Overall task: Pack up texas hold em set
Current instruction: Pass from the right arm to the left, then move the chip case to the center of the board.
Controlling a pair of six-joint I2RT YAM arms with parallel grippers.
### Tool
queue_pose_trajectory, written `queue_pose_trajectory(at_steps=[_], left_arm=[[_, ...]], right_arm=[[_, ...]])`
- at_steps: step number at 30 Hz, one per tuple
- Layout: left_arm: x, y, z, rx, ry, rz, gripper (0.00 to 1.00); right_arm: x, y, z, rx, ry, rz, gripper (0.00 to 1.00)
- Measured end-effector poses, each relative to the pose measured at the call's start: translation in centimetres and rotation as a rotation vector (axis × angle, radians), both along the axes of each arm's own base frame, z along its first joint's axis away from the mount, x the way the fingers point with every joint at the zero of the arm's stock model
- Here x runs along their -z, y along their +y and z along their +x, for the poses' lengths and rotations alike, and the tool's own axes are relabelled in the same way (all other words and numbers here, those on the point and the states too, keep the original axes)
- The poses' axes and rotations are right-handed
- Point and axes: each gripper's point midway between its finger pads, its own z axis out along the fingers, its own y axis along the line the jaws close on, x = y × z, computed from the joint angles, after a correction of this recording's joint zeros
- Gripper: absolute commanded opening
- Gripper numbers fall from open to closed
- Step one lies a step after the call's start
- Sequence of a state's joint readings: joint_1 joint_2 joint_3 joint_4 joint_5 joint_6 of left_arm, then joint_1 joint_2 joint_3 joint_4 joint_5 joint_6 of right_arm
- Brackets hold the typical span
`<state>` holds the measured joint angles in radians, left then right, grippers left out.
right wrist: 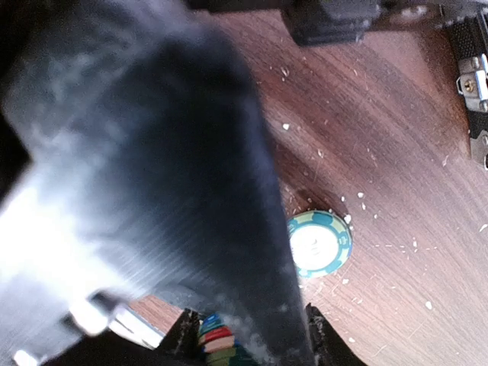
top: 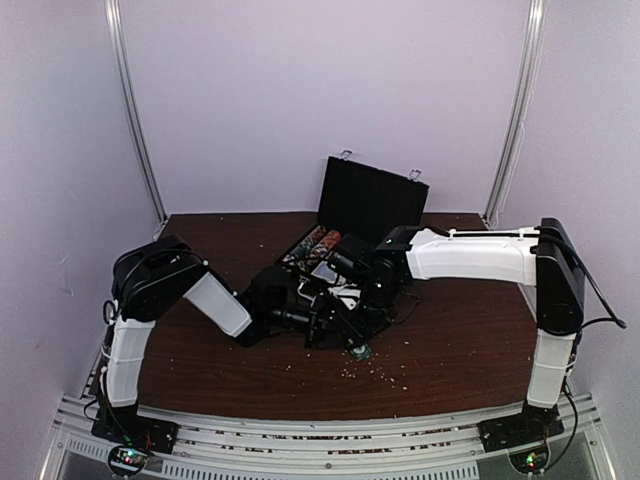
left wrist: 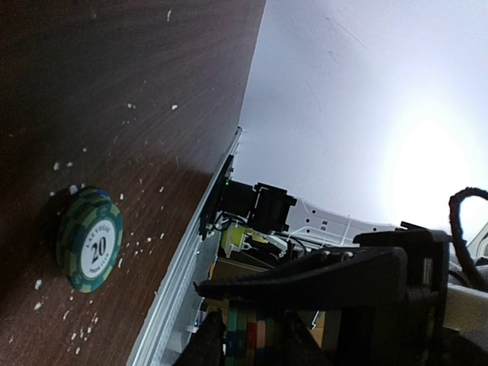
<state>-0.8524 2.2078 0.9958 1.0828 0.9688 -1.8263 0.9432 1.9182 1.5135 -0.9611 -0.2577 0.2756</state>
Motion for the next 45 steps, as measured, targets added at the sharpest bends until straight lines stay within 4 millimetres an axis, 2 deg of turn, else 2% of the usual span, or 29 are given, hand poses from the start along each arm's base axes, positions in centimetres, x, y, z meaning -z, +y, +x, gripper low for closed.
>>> queue_pose_trajectory(at_steps=[9,13,14,16,19,21,23,26,33,38,42,45], left_arm=[[-0.3,0.1,-0.4,0.022,-0.015,-0.029,0.01],[-0.4,0.1,-0.4,0.022,-0.016,-0.031,0.0],[-0.4,0.1,-0.4,0.022,-0.016,-0.031,0.0],[-0.3,0.2,-0.4,0.022,-0.015,-0.031,0.0],[-0.3,0.2,-0.4,0.022,-0.015,-0.03,0.0],[-0.3,0.2,-0.4,0.021,-0.02,-0.03,0.0],[-0.2,0.2,-0.5,0.021,-0.022,-0.029,0.0],[-0.1,0.1,-1.0,0.033,-0.021,-0.025,0.0],[0.0,0.3,-1.4,0.046,-0.021,-0.003,0.0],[-0.9,1.3,0.2,0.009,-0.074,0.033,0.0],[-2.3,2.1,3.3,-0.057,-0.163,0.075,0.0],[-3.7,2.8,5.7,-0.113,-0.251,0.111,0.0]], right_arm=[[-0.5,0.0,-0.2,-0.003,0.01,-0.002,0.07],[-0.5,0.0,-0.2,-0.003,0.01,-0.003,0.08],[-0.5,0.0,-0.3,-0.004,0.01,-0.003,0.1],[-0.5,0.1,-0.3,-0.005,0.01,-0.002,0.22],[-0.5,0.1,-0.3,-0.011,0.008,-0.002,0.49],[-0.5,0.0,-0.2,-0.016,0.004,-0.003,0.61],[-0.7,0.1,0.0,-0.02,-0.015,0.006,0.67],[-1.3,-0.1,0.0,-0.052,-0.05,0.029,0.7],[-4.3,-0.6,-0.4,-0.087,-0.106,0.097,0.76],[-7.8,-1.4,0.7,-0.021,-0.151,0.197,0.77],[-9.5,-4.1,3.3,0.153,-0.182,0.287,0.77],[-9.6,-6.4,5.6,0.313,-0.196,0.329,0.75]])
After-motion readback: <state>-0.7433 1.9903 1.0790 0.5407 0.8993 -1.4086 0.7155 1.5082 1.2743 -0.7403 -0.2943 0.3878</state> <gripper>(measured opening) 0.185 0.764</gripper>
